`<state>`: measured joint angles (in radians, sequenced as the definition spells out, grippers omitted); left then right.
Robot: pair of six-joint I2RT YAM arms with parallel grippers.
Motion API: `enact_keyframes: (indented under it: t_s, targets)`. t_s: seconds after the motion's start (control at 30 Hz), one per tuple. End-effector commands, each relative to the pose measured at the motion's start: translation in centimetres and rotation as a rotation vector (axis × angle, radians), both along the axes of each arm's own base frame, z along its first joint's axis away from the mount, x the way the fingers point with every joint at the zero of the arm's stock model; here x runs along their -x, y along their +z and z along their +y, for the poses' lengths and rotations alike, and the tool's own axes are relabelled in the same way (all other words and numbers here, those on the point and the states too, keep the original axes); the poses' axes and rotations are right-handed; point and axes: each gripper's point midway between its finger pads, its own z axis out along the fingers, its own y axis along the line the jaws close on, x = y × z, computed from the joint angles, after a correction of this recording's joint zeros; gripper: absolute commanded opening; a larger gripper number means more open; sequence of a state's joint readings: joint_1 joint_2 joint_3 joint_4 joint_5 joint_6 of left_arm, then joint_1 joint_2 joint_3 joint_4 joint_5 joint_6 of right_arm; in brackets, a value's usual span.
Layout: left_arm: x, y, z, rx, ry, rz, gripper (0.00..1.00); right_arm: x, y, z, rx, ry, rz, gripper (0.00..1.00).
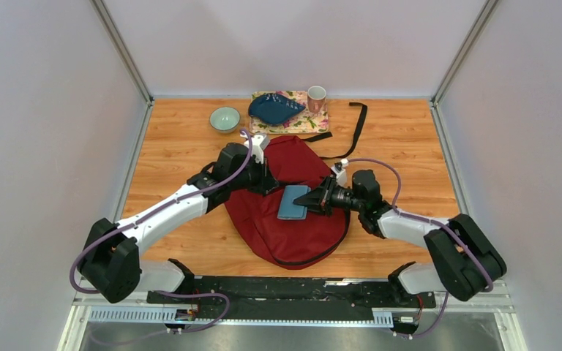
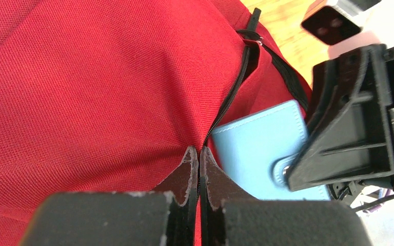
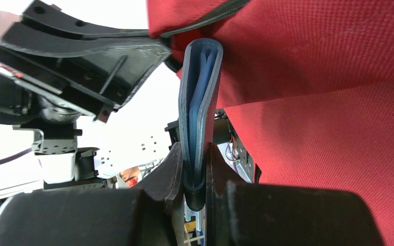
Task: Pack the student bag
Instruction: Place the stationery in the student bag.
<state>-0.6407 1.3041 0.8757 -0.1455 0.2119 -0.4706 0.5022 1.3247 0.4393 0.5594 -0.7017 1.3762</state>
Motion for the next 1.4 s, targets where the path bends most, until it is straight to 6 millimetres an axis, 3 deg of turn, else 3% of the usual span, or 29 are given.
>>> enact_keyframes:
  t_s: [0.0,0.13,0.3,0.67,1.1,1.2,1.37]
  targets:
    - [0.4,2.3,-0.6,0.071,-0.014,-0.040,0.00,-1.1,1.2,1.7,-0.079,-0.001,-0.039,0.00]
    - [0.6,2.6,-0.5,0.087,-0.012,-0.046,0.00,-1.3,0.0,2.0,-0.102,0.001,-0.002,0.00]
    - [1.3,3.1,-0.9,0.119,-0.042,-0.041,0.00,-2.5,0.9,2.4,-0.127,-0.018,-0.054,0.00]
    - [2.3,3.4,-1.0,0.153,-0.073,-0.034,0.00,-7.3,1.1,2.5,-0.082,-0.169,-0.103,0.00]
    - [2.5,4.6,-1.9,0.199,-0.108,-0.025,0.00,-10.7,2.3,-0.9,-0.050,-0.476,-0.274,0.00]
    - [2.5,4.7,-2.2,0.210,-0.113,-0.020,0.00,-11.5,3.3,-0.9,-0.066,-0.512,-0.295,0.00]
    - [2.7,4.8,-2.5,0.221,-0.127,-0.008,0.00,-12.4,4.6,1.2,-0.090,-0.501,-0.320,0.00]
